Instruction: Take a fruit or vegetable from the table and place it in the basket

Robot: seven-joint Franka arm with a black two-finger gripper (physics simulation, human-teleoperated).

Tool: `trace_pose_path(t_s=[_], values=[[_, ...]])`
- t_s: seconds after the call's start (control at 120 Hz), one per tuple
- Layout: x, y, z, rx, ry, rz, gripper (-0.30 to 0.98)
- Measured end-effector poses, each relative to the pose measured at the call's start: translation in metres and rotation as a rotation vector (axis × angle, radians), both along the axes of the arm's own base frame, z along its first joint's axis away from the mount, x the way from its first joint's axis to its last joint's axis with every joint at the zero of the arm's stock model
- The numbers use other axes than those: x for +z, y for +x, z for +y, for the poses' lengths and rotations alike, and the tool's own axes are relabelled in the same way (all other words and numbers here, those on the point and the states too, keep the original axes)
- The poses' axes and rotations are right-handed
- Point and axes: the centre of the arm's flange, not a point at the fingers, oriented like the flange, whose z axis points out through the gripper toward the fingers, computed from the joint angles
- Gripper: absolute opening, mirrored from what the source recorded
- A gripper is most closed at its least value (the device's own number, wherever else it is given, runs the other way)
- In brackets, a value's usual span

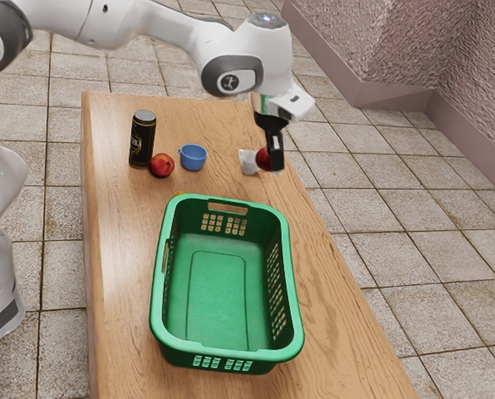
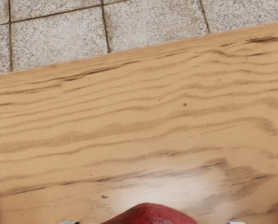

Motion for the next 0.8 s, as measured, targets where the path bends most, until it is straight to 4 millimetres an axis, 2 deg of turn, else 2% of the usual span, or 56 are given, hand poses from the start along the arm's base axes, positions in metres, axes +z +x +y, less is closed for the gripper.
trace_pose_path(t_s=[0.058,0.133,0.183,0.233,0.317,0.383,0.442,0.508,0.583,0.675,0.8], values=[[0.017,0.002,-0.038,-0.066,0.001,-0.008,0.27],[0.022,-0.002,-0.081,-0.141,0.004,0.004,0.26],[0.023,-0.006,-0.101,-0.175,0.007,0.014,0.26],[0.020,-0.013,-0.110,-0.196,0.006,0.029,0.25],[0.013,-0.037,-0.112,-0.223,-0.009,0.054,0.22],[-0.001,-0.061,-0.111,-0.244,-0.020,0.087,0.23],[-0.013,-0.079,-0.115,-0.268,-0.018,0.112,0.22],[-0.018,-0.095,-0.127,-0.302,-0.012,0.123,0.27],[-0.023,-0.103,-0.132,-0.320,-0.011,0.134,0.29],[-0.024,-0.105,-0.135,-0.330,-0.013,0.138,0.48],[-0.023,-0.105,-0.135,-0.336,-0.017,0.129,0.60]])
